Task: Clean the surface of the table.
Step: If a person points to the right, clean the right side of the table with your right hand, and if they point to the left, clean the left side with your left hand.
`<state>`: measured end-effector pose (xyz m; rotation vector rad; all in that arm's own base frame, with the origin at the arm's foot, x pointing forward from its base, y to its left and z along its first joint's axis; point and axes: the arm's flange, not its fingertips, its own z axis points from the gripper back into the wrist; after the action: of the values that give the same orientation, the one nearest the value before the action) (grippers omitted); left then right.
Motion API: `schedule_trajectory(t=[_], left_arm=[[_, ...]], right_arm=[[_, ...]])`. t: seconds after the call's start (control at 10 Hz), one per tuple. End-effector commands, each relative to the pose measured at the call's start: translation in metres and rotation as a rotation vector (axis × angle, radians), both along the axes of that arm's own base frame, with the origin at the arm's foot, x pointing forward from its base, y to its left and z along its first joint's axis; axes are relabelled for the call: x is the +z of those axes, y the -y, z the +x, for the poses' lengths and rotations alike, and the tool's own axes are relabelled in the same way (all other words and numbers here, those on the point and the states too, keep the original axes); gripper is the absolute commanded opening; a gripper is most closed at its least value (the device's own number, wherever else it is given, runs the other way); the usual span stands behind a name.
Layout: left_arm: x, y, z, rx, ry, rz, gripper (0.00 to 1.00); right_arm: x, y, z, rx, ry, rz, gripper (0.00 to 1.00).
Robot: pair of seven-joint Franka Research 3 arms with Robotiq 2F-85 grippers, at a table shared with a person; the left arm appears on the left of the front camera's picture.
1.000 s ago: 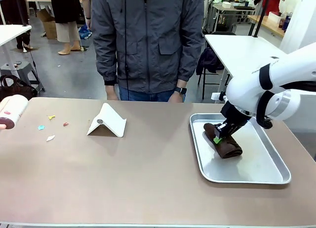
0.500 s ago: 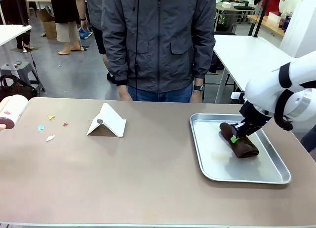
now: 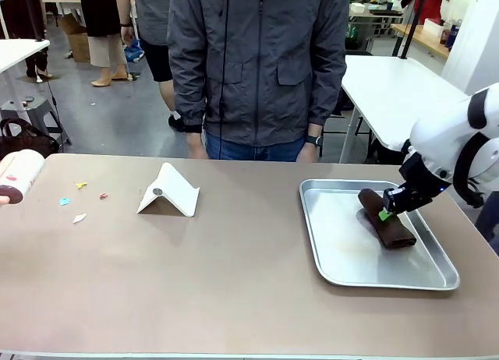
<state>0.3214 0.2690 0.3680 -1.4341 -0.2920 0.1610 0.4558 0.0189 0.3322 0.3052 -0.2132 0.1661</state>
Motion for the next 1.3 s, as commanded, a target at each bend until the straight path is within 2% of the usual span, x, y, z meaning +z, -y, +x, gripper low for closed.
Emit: schedule_trajectory(t=[0.0,0.4,0.7,0.8,1.2], left_arm=[[0.003,0.002,-0.003,-0.001,0.007,0.001,0.00],[0.003,0.002,-0.003,-0.001,0.007,0.001,0.00],[0.003,0.002,-0.003,-0.001,0.007,0.001,0.00],[0.003,0.002,-0.003,-0.001,0.007,0.001,0.00],[0.003,0.002,-0.003,-0.001,0.007,0.001,0.00]], right_arm=[[0.010,0.011,-0.010,-0.023,0.044,0.218,0.10],[0.022,0.032,-0.019,-0.034,0.021,0.641,0.10],[0.034,0.050,-0.035,0.054,-0.023,0.889,0.10],[0.040,0.062,-0.043,0.043,-0.045,0.947,0.10],[0.074,0.110,-0.102,-0.054,0.015,1.015,0.10]])
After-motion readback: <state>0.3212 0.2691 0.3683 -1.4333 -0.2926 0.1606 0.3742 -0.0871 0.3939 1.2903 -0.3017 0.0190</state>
